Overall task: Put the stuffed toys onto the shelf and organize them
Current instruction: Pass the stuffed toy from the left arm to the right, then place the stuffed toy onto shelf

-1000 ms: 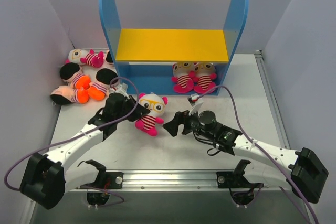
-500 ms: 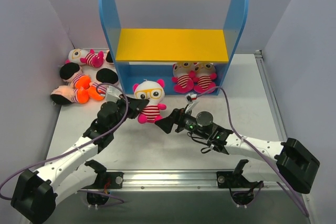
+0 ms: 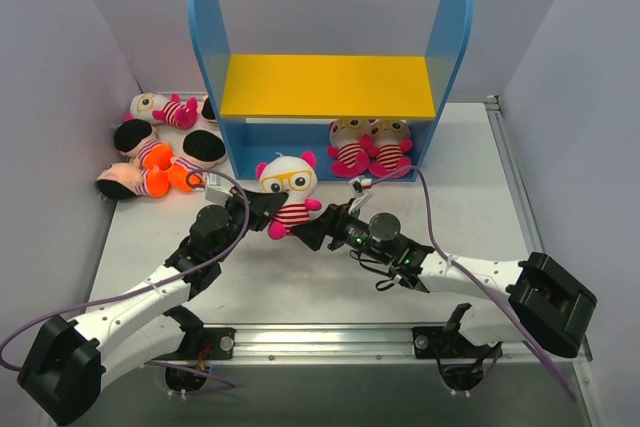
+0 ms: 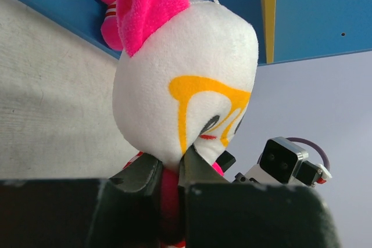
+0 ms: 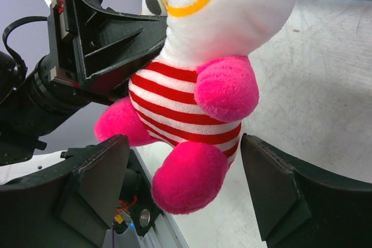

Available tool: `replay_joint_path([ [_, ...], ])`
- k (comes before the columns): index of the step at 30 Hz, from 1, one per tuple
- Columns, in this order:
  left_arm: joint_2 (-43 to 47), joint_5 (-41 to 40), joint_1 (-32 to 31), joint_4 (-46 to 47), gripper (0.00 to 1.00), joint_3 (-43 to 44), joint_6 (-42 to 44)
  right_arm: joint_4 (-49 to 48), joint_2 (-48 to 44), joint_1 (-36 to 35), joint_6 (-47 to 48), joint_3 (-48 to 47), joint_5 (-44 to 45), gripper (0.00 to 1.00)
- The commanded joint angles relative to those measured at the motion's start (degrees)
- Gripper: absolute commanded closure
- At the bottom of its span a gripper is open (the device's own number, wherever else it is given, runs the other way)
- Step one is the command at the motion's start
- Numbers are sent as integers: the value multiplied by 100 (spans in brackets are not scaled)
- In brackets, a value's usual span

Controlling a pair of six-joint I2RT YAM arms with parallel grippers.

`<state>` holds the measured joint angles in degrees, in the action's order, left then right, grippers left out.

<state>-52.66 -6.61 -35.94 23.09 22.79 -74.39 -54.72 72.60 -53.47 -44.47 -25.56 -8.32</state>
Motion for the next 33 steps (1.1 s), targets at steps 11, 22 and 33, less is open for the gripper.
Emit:
replay_joint_path([
  [11, 80, 64, -115, 609, 92, -134, 583, -567, 115, -67, 70, -54, 129, 76],
  [22, 1372, -551, -36, -1727, 39, 462, 2251, 996, -237, -67, 887, -440, 445, 100],
  [33, 2189, -1948, 184, -5120, 12, 2221, 4274, 2176, 140, 3, 2002, -1424, 962, 100],
])
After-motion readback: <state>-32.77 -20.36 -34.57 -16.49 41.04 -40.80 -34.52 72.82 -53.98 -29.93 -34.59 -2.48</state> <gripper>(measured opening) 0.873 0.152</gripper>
